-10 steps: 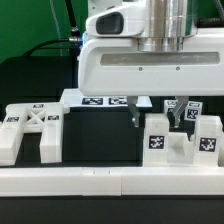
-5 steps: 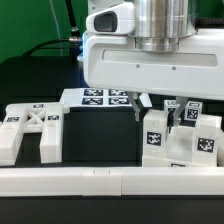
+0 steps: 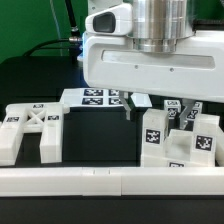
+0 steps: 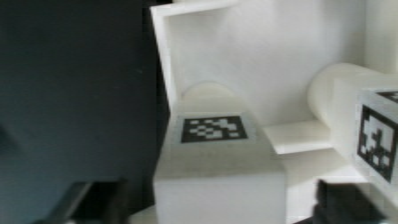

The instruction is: Assemble chair

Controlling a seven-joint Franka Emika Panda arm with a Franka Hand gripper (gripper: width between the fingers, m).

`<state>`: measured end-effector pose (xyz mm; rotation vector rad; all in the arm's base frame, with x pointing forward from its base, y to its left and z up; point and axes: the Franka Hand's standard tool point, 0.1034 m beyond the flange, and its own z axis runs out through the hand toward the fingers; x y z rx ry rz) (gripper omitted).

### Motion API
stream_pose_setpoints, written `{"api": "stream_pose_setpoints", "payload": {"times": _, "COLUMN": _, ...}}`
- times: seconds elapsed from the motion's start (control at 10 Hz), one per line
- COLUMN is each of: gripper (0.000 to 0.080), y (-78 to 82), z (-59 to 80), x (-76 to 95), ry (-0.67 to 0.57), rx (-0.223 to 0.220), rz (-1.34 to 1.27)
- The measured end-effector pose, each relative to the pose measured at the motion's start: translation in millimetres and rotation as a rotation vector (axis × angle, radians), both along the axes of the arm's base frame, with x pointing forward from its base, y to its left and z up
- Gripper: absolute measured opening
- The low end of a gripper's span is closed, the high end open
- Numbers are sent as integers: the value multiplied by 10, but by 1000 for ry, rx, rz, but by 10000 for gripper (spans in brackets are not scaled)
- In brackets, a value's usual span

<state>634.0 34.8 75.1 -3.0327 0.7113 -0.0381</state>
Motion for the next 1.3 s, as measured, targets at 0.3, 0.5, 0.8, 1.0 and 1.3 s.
{"api": "stream_pose_setpoints", "payload": {"times": 0.3, "gripper": 640, "y": 132, "z": 112, "x": -114, "ry": -5, "rx": -2, "rz": 109}}
{"api": "stream_pose_setpoints", "payload": {"times": 0.5, "gripper": 648, "y": 113, "z": 97, "x": -153, "ry": 0, "rx": -2, "rz": 144}}
{"api": "stream_pose_setpoints", "payload": {"times": 0.8, "gripper": 649, "y": 111, "z": 86, "x": -158, "ry": 2, "rx": -2, "rz": 145}}
{"api": "stream_pose_setpoints", "payload": {"times": 1.0, "gripper": 649, "y": 102, "z": 69, "x": -169, "ry": -1, "rx": -5, "rz": 159}}
{"api": "stream_pose_setpoints", "payload": {"times": 1.3, "gripper": 649, "y": 70, "z": -192, "x": -385, "ry": -20, "rx": -24, "rz": 182}}
